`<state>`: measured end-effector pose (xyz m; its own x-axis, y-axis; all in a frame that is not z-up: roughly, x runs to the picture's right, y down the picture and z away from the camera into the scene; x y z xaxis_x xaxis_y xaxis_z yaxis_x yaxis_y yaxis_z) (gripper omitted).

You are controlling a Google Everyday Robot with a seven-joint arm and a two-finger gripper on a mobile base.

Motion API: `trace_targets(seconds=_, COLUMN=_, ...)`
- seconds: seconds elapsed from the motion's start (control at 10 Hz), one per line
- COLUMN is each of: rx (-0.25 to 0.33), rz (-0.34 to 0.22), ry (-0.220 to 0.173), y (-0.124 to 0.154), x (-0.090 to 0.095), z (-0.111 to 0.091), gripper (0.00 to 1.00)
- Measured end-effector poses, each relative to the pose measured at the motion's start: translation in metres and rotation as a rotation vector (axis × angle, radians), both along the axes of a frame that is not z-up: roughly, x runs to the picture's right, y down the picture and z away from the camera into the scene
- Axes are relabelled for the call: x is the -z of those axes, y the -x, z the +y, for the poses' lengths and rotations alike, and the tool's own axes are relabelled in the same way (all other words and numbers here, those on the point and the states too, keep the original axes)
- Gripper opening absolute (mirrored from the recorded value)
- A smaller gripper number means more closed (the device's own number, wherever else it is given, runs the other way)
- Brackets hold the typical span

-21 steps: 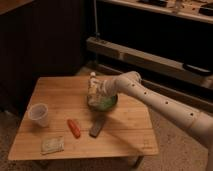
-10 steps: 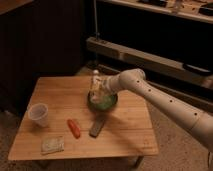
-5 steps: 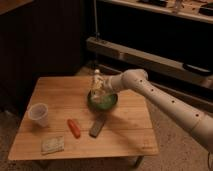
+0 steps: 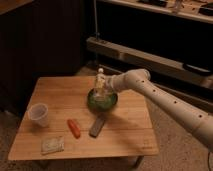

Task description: Place the bottle in the ceramic bowl

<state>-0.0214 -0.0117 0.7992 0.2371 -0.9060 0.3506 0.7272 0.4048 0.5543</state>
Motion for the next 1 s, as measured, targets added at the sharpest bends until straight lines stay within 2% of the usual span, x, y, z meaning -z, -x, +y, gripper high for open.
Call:
trace_targets(seconds=0.1, rx=-0.014, rz=0.010, ry=0.002, y=-0.0030, x=-0.0012, z=-0.0005, gripper=0.06)
trace_targets(seconds=0.2, rx=-0.024, rz=0.017, ry=0.006, y=-0.0052, x=-0.0021, z=-0.0012, gripper=0.12)
trace_targets(seconds=0.3, rx=-0.020, rz=0.005, ry=0.008, y=-0.0053, x=-0.0027, z=-0.0012, gripper=0.25)
trace_targets(seconds=0.5, rx=-0.003, rz=-0.002, ry=-0.002, y=0.0003, x=-0.0007, z=0.0014, gripper=0.43)
trace_targets(seconds=0.8, rx=-0.018, rz=0.009, ry=-0.001, y=-0.0051, x=-0.0016, z=-0.0003, gripper=0.73)
trace_targets(seconds=1.0, rx=-0.014, rz=0.004, ry=0.000, y=-0.0034, x=-0.0018, z=0.0012, gripper=0.80)
